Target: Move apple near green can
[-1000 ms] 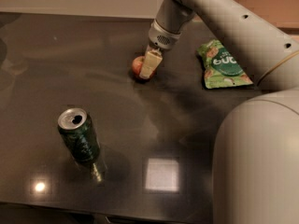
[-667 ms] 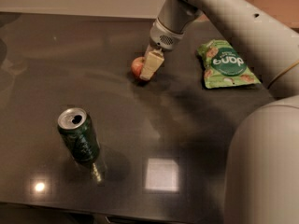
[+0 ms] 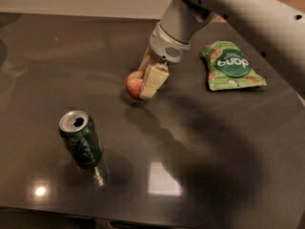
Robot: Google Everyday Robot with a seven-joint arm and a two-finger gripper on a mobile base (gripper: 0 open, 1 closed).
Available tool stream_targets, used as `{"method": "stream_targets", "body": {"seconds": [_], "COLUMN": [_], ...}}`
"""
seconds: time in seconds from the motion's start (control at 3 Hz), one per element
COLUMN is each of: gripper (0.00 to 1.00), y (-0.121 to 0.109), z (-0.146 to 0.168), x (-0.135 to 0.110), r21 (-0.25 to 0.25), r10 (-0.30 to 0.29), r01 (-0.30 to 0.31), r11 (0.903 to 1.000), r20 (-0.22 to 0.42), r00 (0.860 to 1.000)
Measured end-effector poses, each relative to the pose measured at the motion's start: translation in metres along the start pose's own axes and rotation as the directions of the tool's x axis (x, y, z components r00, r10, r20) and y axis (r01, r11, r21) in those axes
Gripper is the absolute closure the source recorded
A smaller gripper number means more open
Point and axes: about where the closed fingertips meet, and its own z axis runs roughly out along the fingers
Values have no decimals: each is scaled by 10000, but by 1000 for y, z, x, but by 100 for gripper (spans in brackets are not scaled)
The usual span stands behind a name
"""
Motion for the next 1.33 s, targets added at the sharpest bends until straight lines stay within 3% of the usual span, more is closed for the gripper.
{"method": "stream_targets", "body": {"seconds": [0.33,0.67,1.33], "gripper": [100,100,58], "y": [43,71,107], "z": [10,18,28], "x": [-9,-15,-21], "r21": [-497,-807,-1124], "r10": [-787,-1217,-1728], "r01": [782,1203,1695], "r11": [9957,9895,9791], "r20": [-90,-122,-208], "r00": [9969,9925,9847]}}
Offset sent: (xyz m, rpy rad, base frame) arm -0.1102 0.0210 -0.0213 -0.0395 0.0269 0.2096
